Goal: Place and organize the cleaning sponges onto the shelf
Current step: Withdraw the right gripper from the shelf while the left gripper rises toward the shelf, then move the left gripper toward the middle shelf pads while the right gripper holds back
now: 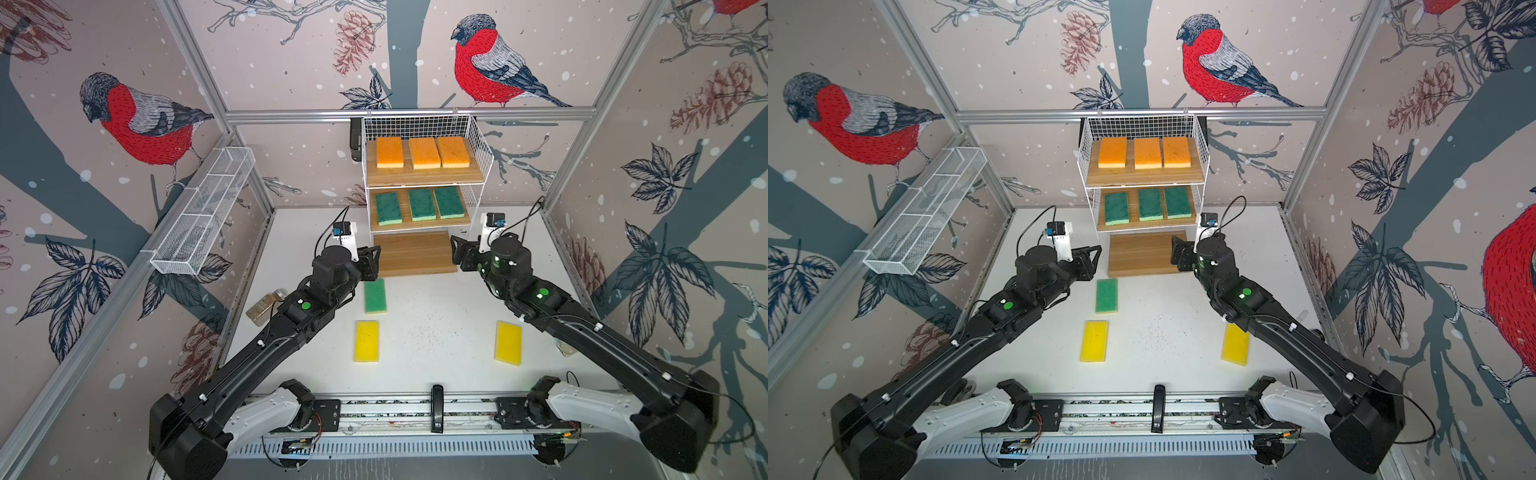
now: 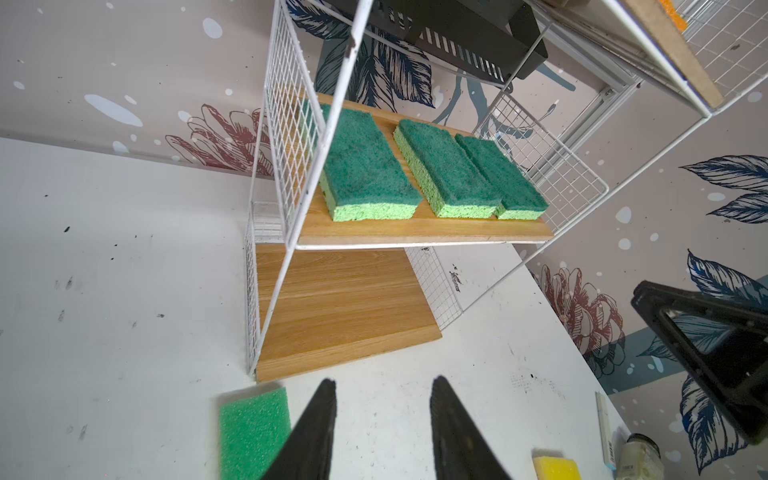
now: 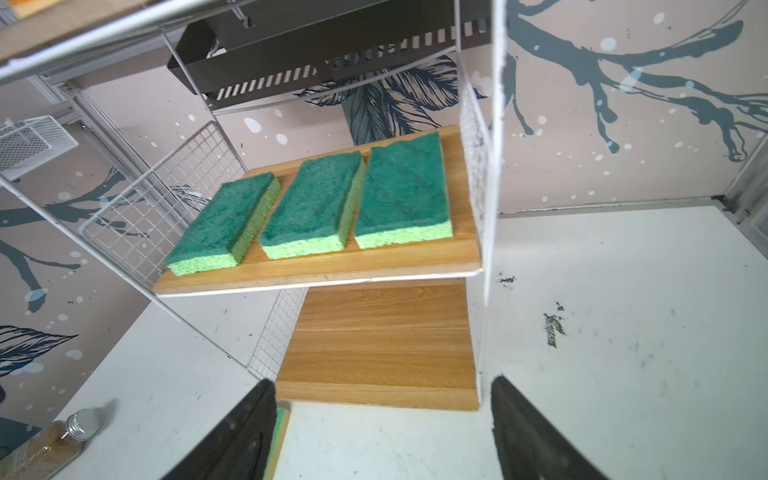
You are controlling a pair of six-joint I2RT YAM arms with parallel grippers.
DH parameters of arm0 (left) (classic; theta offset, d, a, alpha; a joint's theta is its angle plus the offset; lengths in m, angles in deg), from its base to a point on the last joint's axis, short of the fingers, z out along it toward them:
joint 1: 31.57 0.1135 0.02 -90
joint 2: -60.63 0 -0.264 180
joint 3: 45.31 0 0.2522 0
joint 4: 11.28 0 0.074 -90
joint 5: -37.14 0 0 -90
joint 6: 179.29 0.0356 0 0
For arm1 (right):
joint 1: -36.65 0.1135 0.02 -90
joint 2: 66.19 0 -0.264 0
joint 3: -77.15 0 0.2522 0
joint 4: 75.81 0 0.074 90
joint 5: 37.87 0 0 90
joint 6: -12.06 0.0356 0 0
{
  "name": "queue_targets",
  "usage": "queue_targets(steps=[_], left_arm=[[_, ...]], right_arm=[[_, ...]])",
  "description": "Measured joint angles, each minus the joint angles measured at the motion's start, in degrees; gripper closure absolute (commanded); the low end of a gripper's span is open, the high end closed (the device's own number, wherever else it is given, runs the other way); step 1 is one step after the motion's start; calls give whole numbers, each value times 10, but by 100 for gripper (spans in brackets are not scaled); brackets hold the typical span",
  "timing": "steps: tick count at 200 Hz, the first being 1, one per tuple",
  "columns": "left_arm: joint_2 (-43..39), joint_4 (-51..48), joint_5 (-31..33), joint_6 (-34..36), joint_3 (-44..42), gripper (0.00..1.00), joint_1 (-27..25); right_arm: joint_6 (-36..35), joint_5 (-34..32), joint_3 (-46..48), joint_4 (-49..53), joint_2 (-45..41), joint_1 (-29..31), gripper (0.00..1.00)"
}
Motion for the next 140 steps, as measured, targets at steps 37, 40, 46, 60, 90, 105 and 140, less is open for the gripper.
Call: queue_targets(steps=[37,40,46,60,90,105,140], left_arm=[[46,33,14,-10,28,76,-8],[50,37,17,-10,30,77,-9],[57,38,19,-11,34,78,-10],[80,42,29,-13,52,79,-12],[124,44,56,-13,86,81,-21],[142,43,72,-12,98,83,-28],[179,42,117,-12,127,84,-40]], right_arm=[[6,71,44,-7,-39,-82,18],[6,78,47,-7,-41,-87,18],[6,88,51,-8,-45,-95,18],[6,117,64,-10,-52,-115,18],[9,152,87,-17,-61,-147,18],[10,167,95,-25,-65,-156,18],[11,191,101,-37,-71,-174,18]])
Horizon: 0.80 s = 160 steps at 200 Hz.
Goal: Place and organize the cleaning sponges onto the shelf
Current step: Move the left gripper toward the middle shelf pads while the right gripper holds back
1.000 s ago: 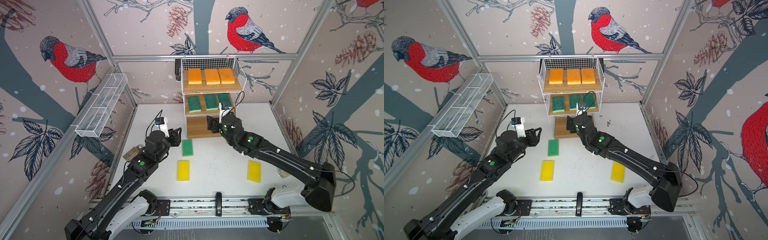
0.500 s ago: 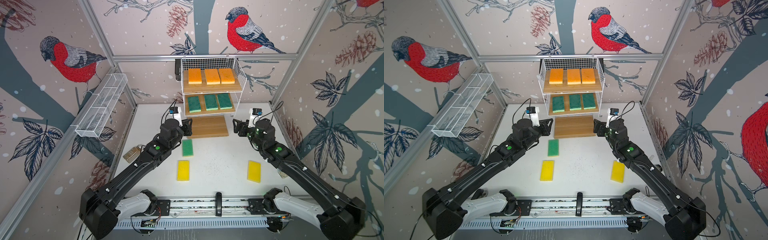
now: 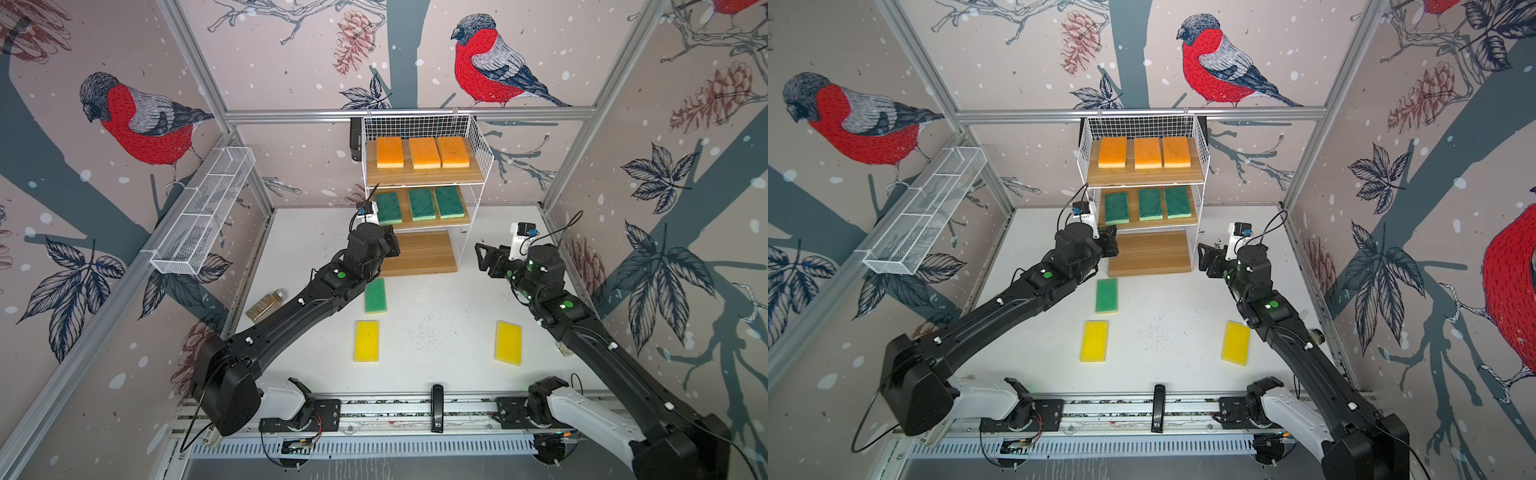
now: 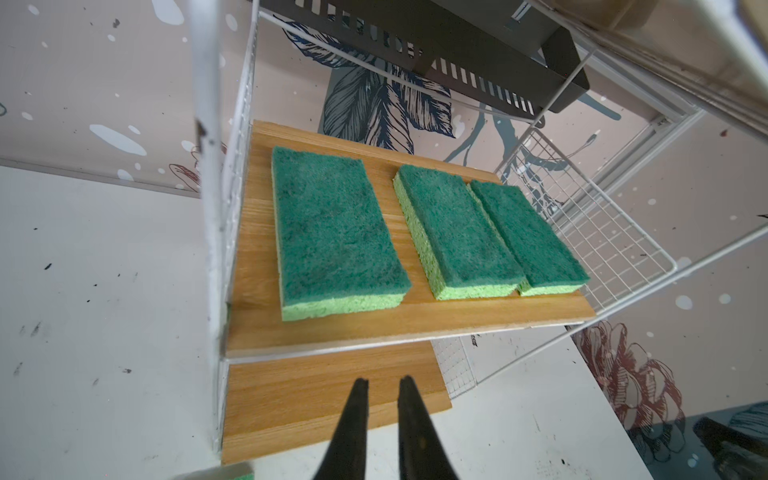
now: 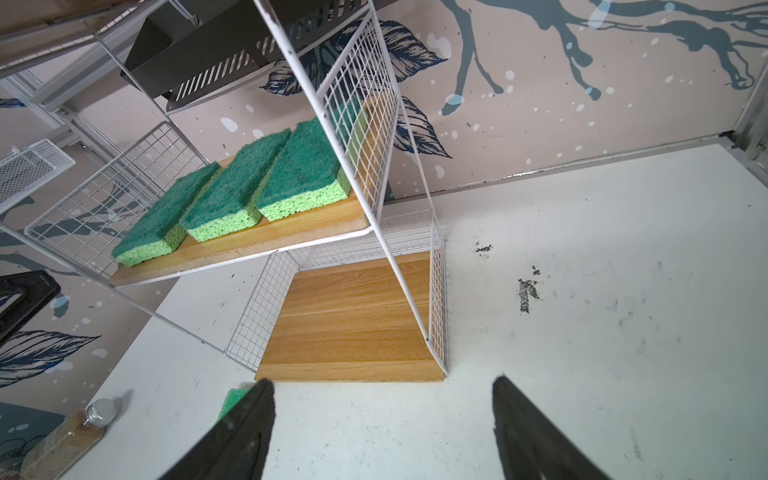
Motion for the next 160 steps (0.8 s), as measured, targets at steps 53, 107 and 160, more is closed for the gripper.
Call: queue_targets(steps=[53,107,160], left_arm=[[45,-3,58,0,33,84,-19],[65,-10,93,-7,42,83,-24],[76,-10,108,-16,43,83,-24]], right_arm=[[0,21,14,-3,-12,-28,18],[4,43,18,-10,-15,-43,18],[13,53,24,-19,-22,-49,18]])
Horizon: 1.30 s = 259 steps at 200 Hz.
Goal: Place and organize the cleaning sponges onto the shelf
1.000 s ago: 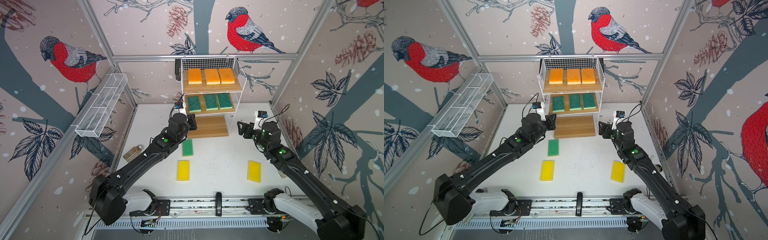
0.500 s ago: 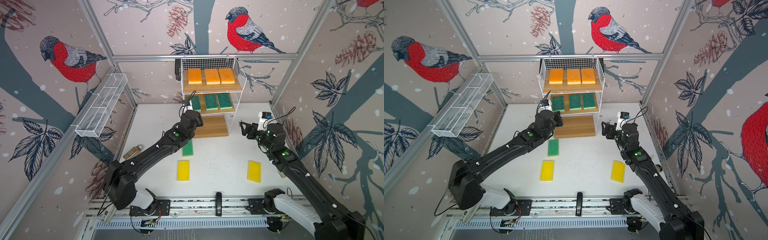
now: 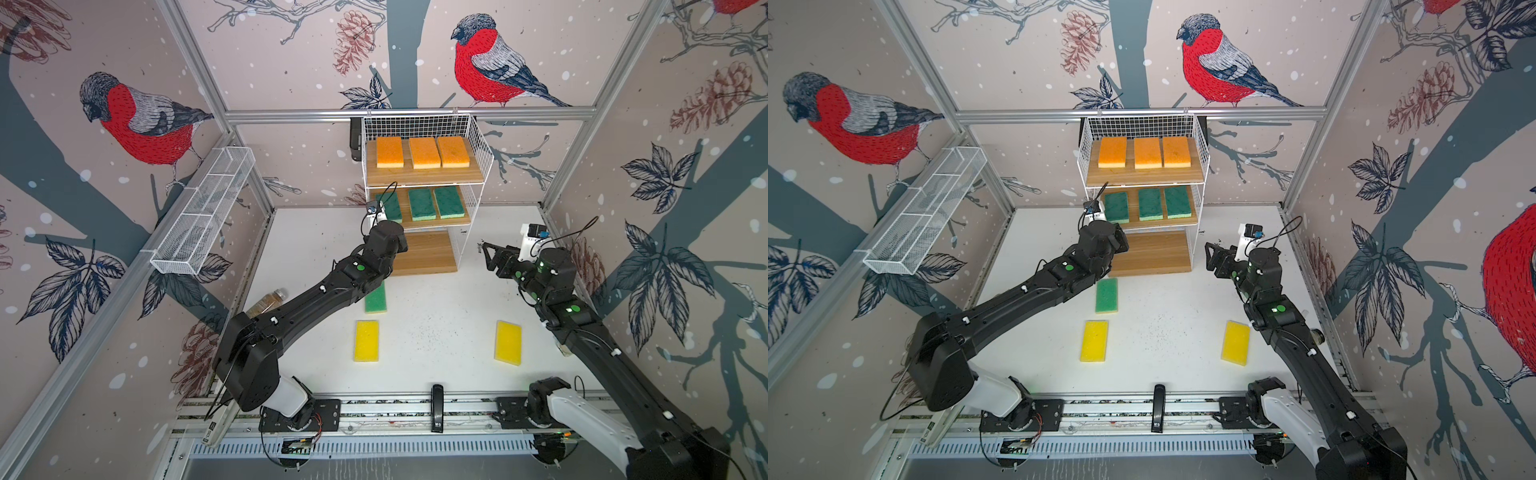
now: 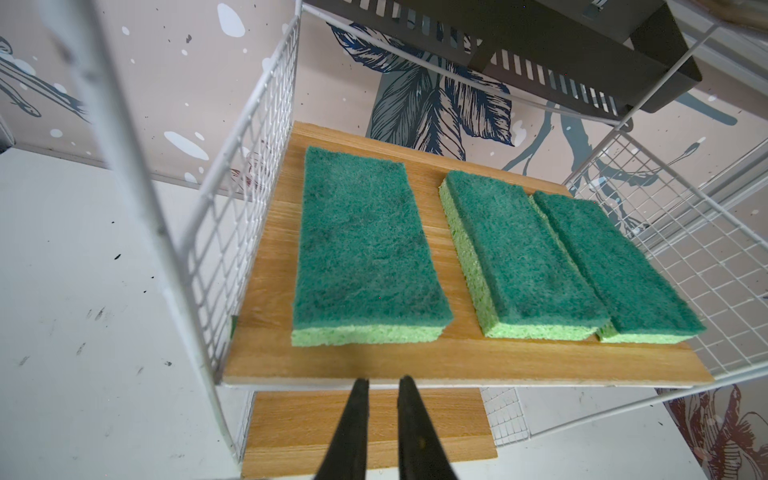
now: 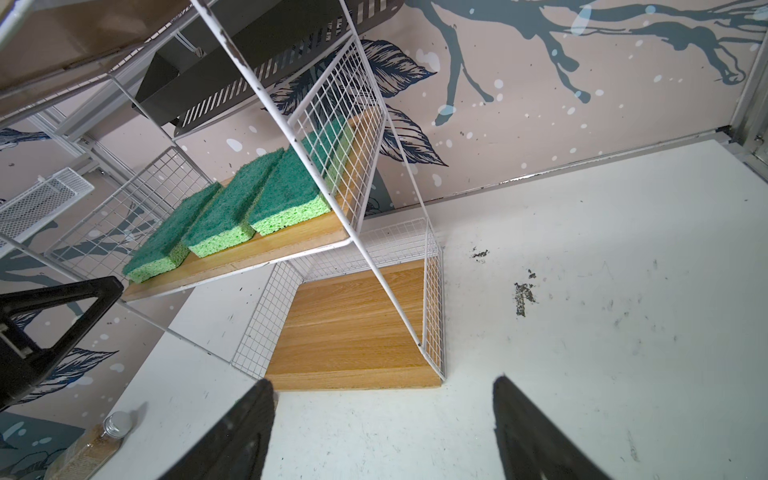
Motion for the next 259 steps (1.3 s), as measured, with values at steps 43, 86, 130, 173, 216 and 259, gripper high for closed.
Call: queue_targets(steps=[43,86,130,173,216,259], left_arm=[[12,0,0,-6,2,83,0],[21,3,2,-5,11,83,2],[30,11,1,-5,15,83,6],[36,13,1,-5,19,82,9],[40,16,0,-10,20,82,12],[46,31,-1,-15,20,82,19]], right_arm=[[2,4,2,-1,-7,-4,18],[2,7,2,-1,-9,-5,18],[4,8,4,-1,-9,-6,17],[12,8,5,-2,-9,-6,17],[12,9,8,-3,-9,-7,17],[12,10,9,-3,-9,-8,17]])
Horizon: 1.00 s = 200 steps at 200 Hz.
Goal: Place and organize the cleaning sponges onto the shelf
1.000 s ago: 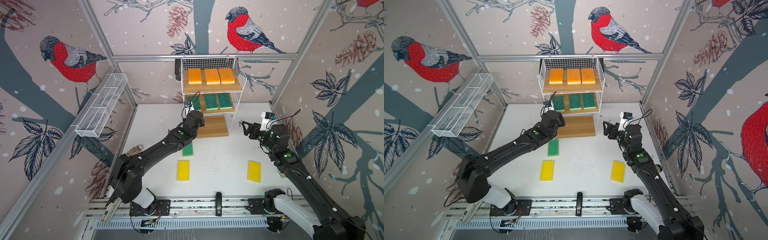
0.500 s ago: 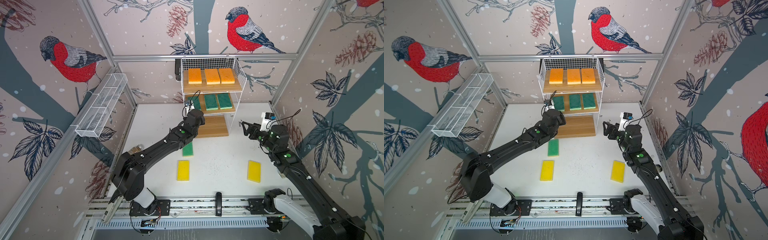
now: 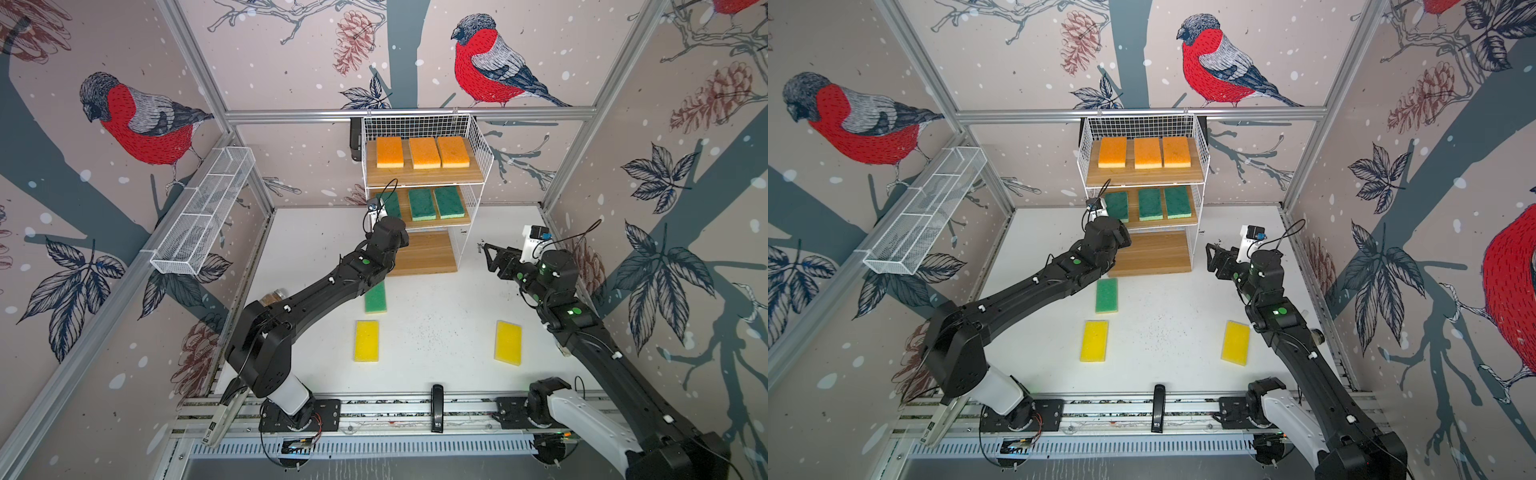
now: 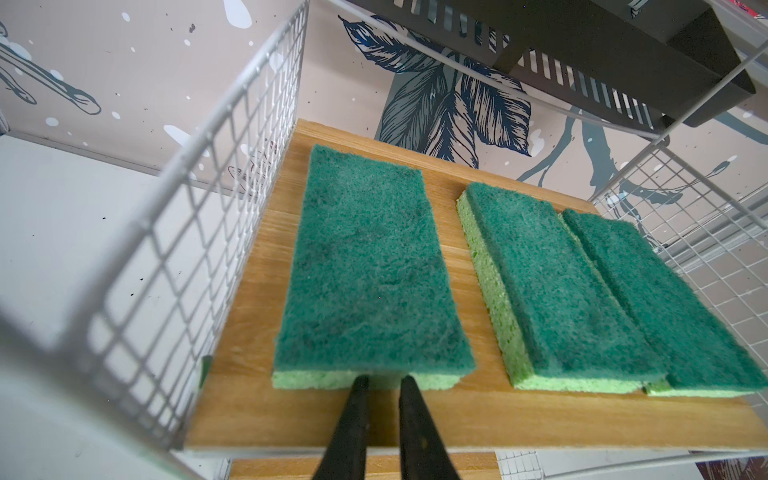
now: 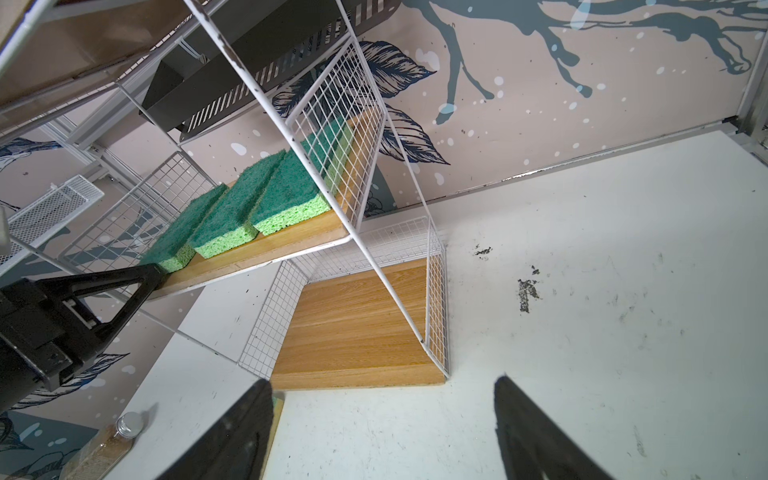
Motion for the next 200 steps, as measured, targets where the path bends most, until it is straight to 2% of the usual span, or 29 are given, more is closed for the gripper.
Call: queue_targets(steps=[83,150,200], left_arm=[[2,19,-5,-12,-6,82,4],[0,26,-31,-15,-9,82,4],[-37,11,-59,-15,-32,80,3]], right_arm=[[0,2,1,0,0,0,17],[1,2,1,0,0,-1,17],[3,2,3,0,0,-1,16]])
